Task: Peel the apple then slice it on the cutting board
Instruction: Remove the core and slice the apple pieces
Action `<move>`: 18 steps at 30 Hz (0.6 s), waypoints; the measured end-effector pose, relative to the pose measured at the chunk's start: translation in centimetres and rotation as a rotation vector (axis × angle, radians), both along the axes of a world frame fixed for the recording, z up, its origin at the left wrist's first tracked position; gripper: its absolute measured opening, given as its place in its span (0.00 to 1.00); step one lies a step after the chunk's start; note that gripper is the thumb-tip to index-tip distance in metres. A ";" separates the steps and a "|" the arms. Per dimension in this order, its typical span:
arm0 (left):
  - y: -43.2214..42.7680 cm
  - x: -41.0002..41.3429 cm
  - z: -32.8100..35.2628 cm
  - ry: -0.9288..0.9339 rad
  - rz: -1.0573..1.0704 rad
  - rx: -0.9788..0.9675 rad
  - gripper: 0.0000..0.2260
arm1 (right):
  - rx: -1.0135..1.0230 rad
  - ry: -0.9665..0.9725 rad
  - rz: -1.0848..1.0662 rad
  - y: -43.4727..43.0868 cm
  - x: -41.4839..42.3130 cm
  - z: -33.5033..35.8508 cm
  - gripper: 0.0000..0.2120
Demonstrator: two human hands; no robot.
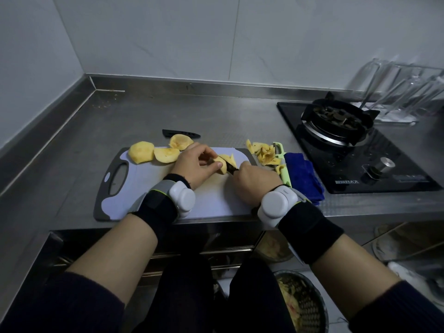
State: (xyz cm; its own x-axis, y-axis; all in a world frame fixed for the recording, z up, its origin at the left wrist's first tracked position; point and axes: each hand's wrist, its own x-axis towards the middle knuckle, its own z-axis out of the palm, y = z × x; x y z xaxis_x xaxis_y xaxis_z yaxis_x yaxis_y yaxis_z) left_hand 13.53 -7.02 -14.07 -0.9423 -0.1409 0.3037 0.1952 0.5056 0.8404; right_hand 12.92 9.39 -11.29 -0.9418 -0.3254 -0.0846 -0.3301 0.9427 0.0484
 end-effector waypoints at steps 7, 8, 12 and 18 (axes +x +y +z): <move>-0.4 -0.4 -0.4 -0.005 0.010 0.033 0.07 | -0.092 0.131 0.053 0.9 0.9 1.0 0.03; -0.3 -0.4 -0.4 -0.014 0.011 0.044 0.08 | -0.081 0.124 0.059 0.9 1.0 1.0 0.02; -0.3 -0.6 -0.6 -0.038 0.026 0.080 0.09 | -0.051 0.124 0.078 0.8 1.2 1.1 0.04; -0.5 -0.7 -0.7 -0.035 0.030 0.071 0.09 | -0.022 0.131 0.089 0.8 1.5 1.2 0.05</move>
State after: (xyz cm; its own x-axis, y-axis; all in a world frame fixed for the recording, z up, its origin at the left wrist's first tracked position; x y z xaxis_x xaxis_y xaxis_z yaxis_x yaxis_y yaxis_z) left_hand 12.85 -7.48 -14.77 -0.9471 -0.1892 0.2591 0.1511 0.4494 0.8805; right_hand 14.46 10.20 -10.07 -0.9118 -0.4082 0.0455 -0.4043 0.9115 0.0759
